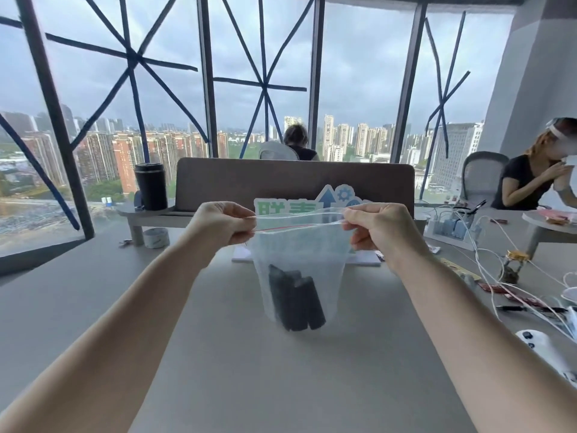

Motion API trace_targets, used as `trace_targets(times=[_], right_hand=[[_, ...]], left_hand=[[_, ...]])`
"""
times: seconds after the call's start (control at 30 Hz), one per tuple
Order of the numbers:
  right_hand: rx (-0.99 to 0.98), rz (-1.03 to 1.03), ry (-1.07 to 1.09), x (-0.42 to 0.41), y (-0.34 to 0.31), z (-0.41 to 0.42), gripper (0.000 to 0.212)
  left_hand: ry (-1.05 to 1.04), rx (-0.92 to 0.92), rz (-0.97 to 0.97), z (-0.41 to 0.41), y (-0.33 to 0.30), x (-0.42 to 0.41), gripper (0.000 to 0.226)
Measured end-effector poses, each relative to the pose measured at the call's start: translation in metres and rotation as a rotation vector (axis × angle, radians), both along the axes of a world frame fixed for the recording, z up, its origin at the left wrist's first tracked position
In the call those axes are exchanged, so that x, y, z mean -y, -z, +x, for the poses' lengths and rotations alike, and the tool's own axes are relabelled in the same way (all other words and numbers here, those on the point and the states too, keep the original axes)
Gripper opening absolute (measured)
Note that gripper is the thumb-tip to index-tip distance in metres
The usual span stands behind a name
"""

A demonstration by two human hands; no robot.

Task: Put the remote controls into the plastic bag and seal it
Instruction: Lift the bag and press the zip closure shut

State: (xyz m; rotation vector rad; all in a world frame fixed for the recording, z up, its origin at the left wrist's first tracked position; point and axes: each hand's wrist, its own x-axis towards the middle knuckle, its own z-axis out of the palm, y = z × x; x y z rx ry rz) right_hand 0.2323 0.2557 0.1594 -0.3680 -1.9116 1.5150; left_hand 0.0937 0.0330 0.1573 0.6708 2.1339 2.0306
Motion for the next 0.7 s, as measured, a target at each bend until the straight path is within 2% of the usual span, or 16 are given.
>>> trace_targets(times=[0.13,0.3,0.43,0.53,0.57,0.63,0.7], right_hand=[[0.084,0.120,0.060,-0.004,-0.005,0.008,0.016],[0.128,0.205,0.125,-0.007,-0.014,0.018,0.029],[0.190,0.374,0.248,-0.011,-0.023,0.030,0.027],[0.327,0.626,0.401,-0.009,-0.027,0.041,0.020],[0.328,0.706,0.401,-0.006,-0.028,0.044,0.019],[0.242,0.828,0.249,0.005,-0.031,0.044,0.017],[0.220,0.908,0.058,0.018,-0.032,0.038,0.033]], left_hand=[[0.132,-0.068,-0.059,0.007,0.010,0.002,0.032],[-0.147,-0.318,-0.145,0.012,0.024,-0.009,0.016],[-0.135,-0.206,-0.055,0.019,0.024,-0.012,0.005],[-0.072,-0.100,0.050,0.030,0.021,-0.020,0.005],[-0.043,-0.090,0.066,0.034,0.020,-0.025,0.004],[0.017,-0.100,0.074,0.043,0.017,-0.035,0.003],[0.048,-0.140,0.051,0.049,0.013,-0.043,0.008]])
